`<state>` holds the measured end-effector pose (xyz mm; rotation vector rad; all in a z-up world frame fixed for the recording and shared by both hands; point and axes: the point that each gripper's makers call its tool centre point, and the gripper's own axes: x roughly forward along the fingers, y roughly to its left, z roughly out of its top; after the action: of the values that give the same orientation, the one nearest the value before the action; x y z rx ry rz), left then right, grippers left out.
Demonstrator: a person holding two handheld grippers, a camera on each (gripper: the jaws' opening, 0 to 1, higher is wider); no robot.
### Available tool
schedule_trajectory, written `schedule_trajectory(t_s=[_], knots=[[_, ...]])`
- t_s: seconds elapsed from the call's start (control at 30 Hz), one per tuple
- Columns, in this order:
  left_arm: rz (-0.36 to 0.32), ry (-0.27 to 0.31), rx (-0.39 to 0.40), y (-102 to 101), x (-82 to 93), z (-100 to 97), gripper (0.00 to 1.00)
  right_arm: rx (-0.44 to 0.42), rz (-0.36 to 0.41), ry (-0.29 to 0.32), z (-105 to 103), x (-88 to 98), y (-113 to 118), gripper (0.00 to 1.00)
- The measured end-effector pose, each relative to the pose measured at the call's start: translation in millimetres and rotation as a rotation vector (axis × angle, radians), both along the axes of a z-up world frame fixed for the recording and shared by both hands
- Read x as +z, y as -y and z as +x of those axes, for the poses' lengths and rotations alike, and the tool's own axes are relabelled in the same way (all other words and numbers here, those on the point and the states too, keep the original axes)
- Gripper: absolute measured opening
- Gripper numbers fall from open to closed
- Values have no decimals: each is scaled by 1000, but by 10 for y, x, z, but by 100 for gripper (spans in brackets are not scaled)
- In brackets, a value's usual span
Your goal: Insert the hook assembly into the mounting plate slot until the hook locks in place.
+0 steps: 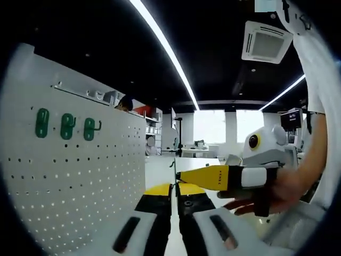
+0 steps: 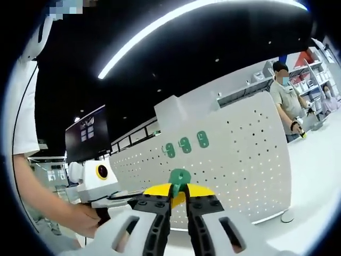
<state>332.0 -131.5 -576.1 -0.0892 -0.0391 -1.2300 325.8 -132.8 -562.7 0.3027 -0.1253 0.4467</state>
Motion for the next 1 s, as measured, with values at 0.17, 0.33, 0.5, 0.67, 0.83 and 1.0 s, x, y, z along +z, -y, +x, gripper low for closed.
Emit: schedule_trajectory(t_s=[0.17, 0.33, 0.5, 0.67, 0.83, 1.0], knots=[[3, 1, -3, -7, -8, -12, 3, -1, -10, 0, -7, 2, -8, 3], [8, 1, 2, -8, -11, -16, 3, -17, -19, -7, 4, -7, 3, 2], [11, 0, 6, -15, -16, -10, 3, -18, -16, -22, 13, -6, -1, 1], [15, -10, 2, -20, -30, -10, 3, -17, -11, -40, 13, -23, -6, 1], [29, -48, -12, -7, -88, -8, 6, -12, -18, -64, 19, -72, -2, 0], [59, -75, -23, 27, -169, -40, 20, -15, -2, -80, 25, -99, 38, 0]])
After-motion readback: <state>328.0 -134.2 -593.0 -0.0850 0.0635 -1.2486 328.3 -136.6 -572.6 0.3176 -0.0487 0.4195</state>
